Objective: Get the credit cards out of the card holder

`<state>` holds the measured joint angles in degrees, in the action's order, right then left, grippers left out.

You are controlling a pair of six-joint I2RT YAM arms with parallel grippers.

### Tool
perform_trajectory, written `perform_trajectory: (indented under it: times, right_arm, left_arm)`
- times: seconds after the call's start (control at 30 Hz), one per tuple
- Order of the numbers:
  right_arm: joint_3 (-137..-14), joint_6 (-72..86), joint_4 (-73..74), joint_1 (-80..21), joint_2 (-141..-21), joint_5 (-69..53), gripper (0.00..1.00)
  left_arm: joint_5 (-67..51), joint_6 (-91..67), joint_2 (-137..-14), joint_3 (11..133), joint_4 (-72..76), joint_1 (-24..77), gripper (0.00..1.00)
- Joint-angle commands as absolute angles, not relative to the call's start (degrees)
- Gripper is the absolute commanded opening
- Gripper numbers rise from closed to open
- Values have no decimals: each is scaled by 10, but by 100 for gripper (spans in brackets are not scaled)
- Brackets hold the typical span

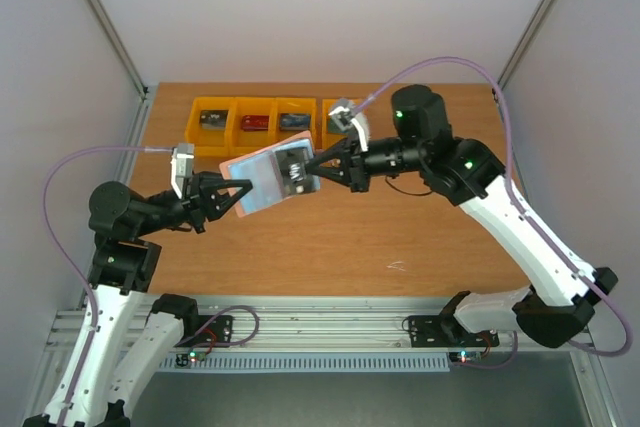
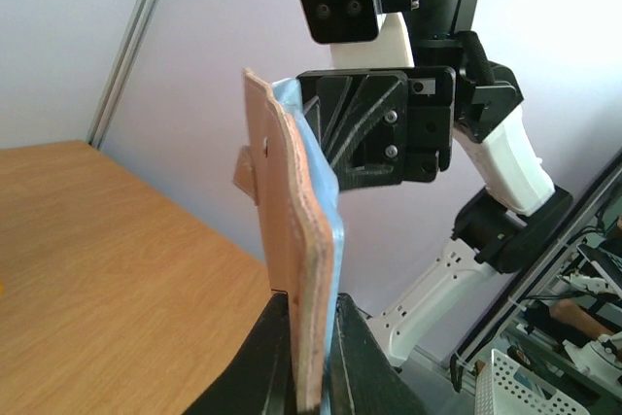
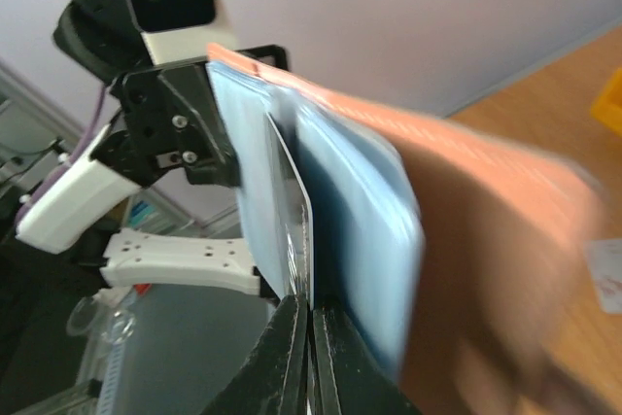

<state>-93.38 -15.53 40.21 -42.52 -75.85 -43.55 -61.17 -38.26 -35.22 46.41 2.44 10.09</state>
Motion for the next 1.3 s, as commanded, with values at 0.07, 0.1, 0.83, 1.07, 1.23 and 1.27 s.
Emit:
perform_trajectory:
  times: [0.07, 0.1, 0.83, 1.07, 1.23, 1.27]
  right_arm:
    - [-879, -161, 445, -342, -679, -380, 1]
    - [-875, -160, 455, -334, -666, -369, 1]
    - [-835, -29, 523, -310, -612, -141, 1]
    - [-812, -1, 538, -311, -588, -124, 1]
    - [-801, 50, 532, -311, -564, -103, 1]
    - [-803, 56, 534, -311, -562, -99, 1]
  left_arm:
    - [-593, -365, -351, 442, 3, 103, 0]
    - [-585, -357, -354, 435, -18, 103, 0]
    - [-410, -375, -741, 259, 102, 233, 0]
    - [-285, -380, -787, 236, 49, 238, 40]
    - [-217, -349, -715, 303, -155, 238, 72]
    - [-217, -320, -696, 325, -204, 238, 75]
